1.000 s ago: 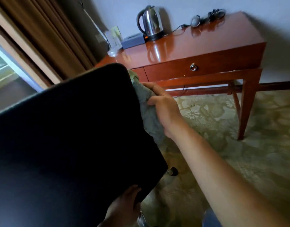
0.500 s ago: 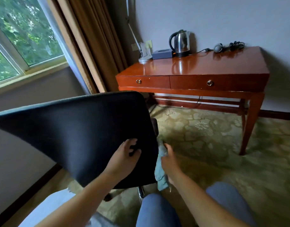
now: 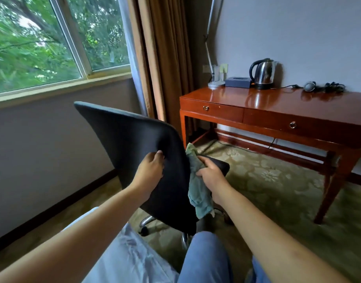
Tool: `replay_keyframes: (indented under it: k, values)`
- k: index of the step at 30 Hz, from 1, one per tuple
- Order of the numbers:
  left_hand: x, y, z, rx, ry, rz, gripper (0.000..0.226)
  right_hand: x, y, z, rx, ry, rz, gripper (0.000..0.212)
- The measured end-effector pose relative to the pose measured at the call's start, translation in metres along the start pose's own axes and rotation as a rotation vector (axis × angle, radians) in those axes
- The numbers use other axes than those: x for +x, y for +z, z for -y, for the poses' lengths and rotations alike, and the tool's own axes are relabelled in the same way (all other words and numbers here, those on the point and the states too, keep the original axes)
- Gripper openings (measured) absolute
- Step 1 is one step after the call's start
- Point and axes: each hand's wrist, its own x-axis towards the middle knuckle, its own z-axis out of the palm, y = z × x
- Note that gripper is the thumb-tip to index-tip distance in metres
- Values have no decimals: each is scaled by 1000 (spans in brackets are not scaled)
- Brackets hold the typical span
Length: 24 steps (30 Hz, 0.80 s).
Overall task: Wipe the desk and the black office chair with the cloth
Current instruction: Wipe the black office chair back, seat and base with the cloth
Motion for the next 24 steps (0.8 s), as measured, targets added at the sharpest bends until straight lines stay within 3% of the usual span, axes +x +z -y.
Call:
replay_keyframes:
  k: [10, 17, 21, 24]
  values:
    - [11, -83, -51, -178, -2, -155, 46, -12, 73, 59, -60, -108, 148, 50]
    - [45, -130, -84, -191, -144, -175, 50, -3, 143, 113, -116, -383, 290, 52]
    - [61, -151, -86, -180, -181, -173, 48, 13, 176, 87, -291, -546, 275, 54]
    - [79, -165, -83, -137, -169, -213, 49, 34, 185, 58, -404, -493, 273, 57]
